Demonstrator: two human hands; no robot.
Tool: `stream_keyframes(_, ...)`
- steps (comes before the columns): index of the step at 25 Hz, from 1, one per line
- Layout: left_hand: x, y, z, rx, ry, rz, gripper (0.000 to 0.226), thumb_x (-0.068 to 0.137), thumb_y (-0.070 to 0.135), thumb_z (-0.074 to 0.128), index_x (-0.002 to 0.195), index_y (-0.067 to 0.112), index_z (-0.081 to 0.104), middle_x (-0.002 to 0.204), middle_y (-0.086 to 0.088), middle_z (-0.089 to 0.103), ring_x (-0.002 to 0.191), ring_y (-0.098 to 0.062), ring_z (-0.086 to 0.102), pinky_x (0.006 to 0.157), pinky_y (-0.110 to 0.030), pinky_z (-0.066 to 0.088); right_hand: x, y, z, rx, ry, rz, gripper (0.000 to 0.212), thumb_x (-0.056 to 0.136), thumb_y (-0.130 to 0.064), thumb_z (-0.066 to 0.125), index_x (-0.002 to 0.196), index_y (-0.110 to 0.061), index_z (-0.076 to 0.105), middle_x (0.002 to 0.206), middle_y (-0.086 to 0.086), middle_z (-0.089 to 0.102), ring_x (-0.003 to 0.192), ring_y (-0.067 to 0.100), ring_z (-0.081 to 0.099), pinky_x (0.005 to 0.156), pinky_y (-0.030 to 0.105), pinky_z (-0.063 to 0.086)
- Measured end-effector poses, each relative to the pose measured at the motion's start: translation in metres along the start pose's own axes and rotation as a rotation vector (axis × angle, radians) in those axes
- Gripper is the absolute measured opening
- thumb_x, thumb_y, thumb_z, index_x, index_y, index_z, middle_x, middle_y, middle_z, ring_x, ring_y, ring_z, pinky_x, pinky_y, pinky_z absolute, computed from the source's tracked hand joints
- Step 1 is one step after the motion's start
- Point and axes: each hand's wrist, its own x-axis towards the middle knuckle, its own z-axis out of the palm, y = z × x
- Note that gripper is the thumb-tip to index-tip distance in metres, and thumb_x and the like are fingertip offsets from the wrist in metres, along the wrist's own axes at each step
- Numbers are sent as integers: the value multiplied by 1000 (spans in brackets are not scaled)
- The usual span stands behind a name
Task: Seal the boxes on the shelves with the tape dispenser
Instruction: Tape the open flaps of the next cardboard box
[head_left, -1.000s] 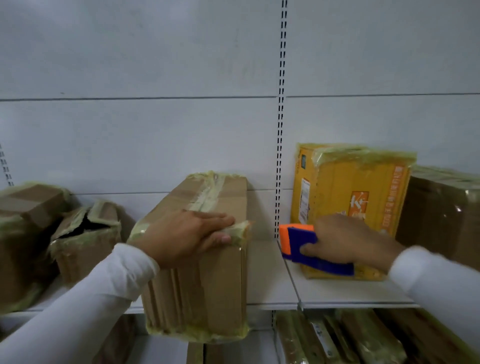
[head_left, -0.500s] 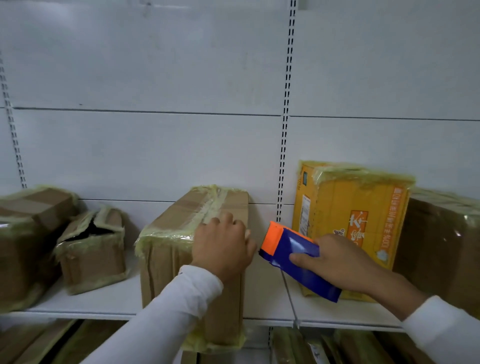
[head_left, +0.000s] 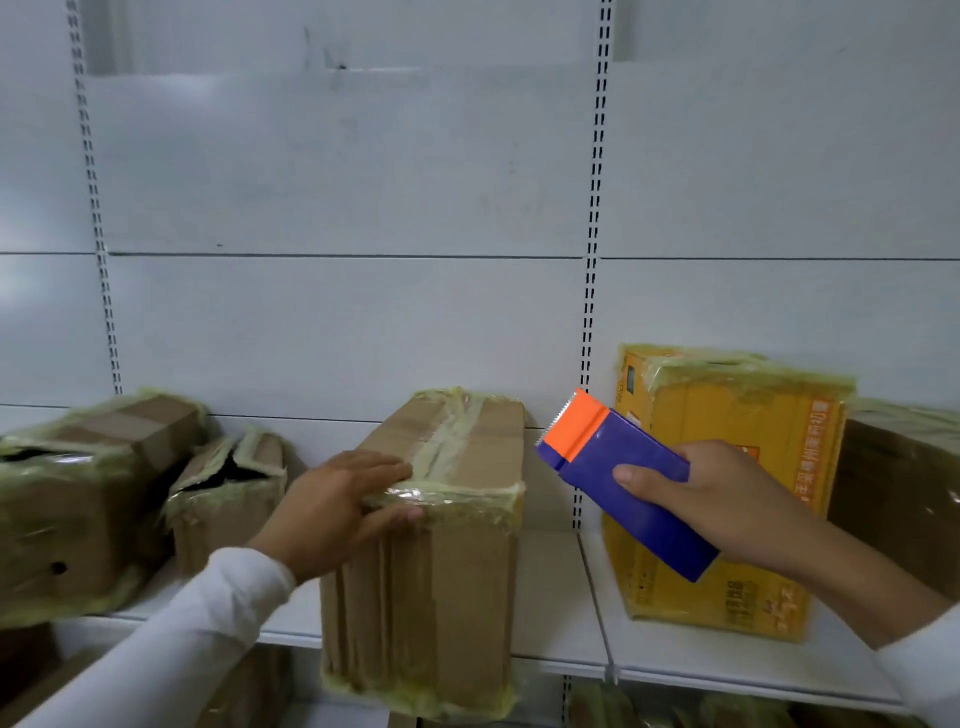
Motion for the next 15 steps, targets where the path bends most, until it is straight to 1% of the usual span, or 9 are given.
stream_keyframes(3, 8, 30, 22, 13, 65, 41, 65, 77, 75, 44, 115, 27, 68, 119, 11, 65, 112, -14, 58, 91, -33, 50, -1, -2, -20, 32, 4, 0, 55, 71, -67, 56, 74, -12, 64, 59, -4, 70, 46, 9, 65, 45, 18, 43)
stream_keyframes(6, 28, 57, 35, 41, 47, -32, 61, 77, 73, 50, 117, 29, 66, 121, 12, 63, 114, -14, 54, 90, -34, 48, 1, 6, -31, 73, 36, 0, 51, 74, -62, 60, 68, -12, 63, 55, 0, 69, 41, 9, 61, 39, 13, 39)
stream_keyframes(8, 34, 65, 39, 58, 29, -40, 60, 77, 71, 53, 118, 30, 64, 122, 13, 62, 115, -14, 53, 91, -34, 46, -2, 14, -30, 76, 31, 17, 51, 74, -63, 60, 64, -13, 63, 53, 2, 68, 40, 10, 60, 41, 17, 39)
stream_keyframes(10, 30, 66, 39, 49, 19, -24, 66, 75, 72, 54, 125, 29, 59, 129, 12, 57, 119, -13, 49, 96, -31, 42, -8, 14, -27, 98, 16, 36, 53, 68, -67, 59, 61, -14, 60, 49, 1, 64, 40, 11, 56, 45, 22, 37)
stream_keyframes(13, 22, 59, 28, -94, 39, 24, 80, 73, 74, 54, 136, 26, 48, 144, 7, 44, 129, -13, 39, 106, -32, 31, -14, -1, -25, 118, 17, 32, 57, 67, -67, 58, 65, -10, 63, 53, 5, 66, 43, 14, 57, 48, 24, 38)
stream_keyframes(15, 18, 46, 14, -112, 123, 61, 74, 76, 69, 55, 133, 23, 51, 143, 3, 44, 132, -15, 36, 109, -33, 27, -9, -24, -23, 102, 51, 1, 62, 70, -66, 61, 70, -4, 67, 60, 11, 70, 49, 23, 61, 53, 28, 41)
